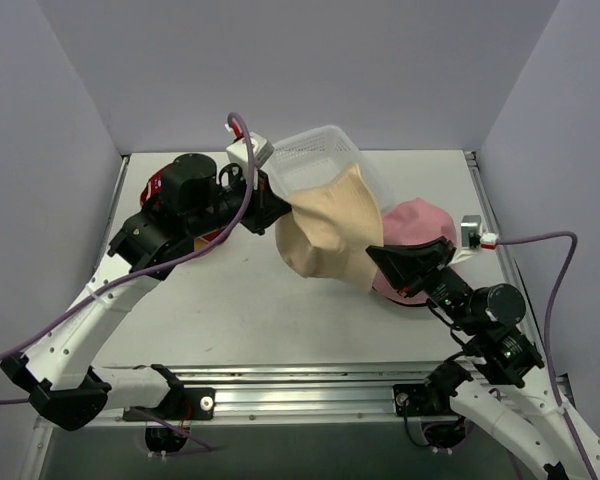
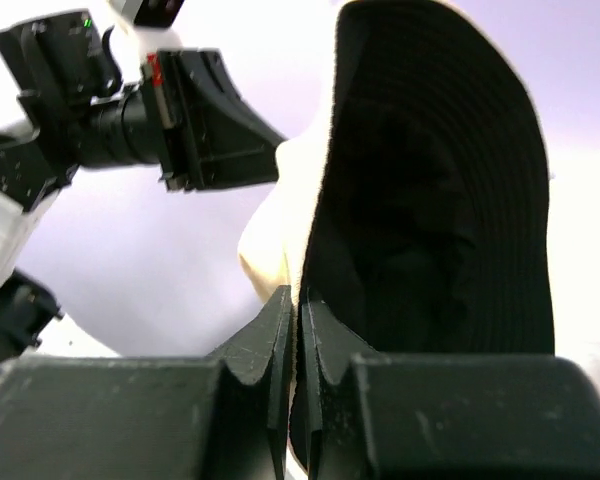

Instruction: Stack the hats

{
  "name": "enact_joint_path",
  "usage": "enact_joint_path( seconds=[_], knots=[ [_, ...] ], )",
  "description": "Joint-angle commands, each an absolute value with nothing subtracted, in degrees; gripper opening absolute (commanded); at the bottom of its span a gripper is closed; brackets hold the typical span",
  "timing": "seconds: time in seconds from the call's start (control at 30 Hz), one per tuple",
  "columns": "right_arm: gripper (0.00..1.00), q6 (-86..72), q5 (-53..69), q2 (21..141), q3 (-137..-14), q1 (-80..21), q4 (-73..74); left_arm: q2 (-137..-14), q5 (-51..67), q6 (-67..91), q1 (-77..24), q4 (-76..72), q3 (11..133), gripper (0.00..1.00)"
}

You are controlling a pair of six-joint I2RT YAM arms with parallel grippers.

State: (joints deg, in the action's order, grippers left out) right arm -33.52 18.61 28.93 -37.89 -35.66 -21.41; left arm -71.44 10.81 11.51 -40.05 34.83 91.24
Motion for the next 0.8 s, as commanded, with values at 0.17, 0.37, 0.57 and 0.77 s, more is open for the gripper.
enact_joint_path(
  seconds=[0.17,0.37,0.57,0.77],
  knots=[
    [0.00,-32.08,1.24,23.74,-41.48,-35.51,-9.51,-81.46,4.94,12.31,-45.69,32.60,99.92,0.02],
    [0.00,-34.18,-13.68,24.26,-46.05,-35.51,3.50,-91.66,0.71,12.04,-49.65,37.78,111.96,0.02],
    [0.00,-34.10,-23.10,22.41,-46.84,-35.60,8.70,-98.16,2.02,11.95,-50.98,37.79,118.64,0.02],
    [0.00,-35.77,-31.99,25.39,-48.25,-35.77,11.78,-107.65,1.76,11.78,-52.47,43.24,131.45,0.02]
  ],
)
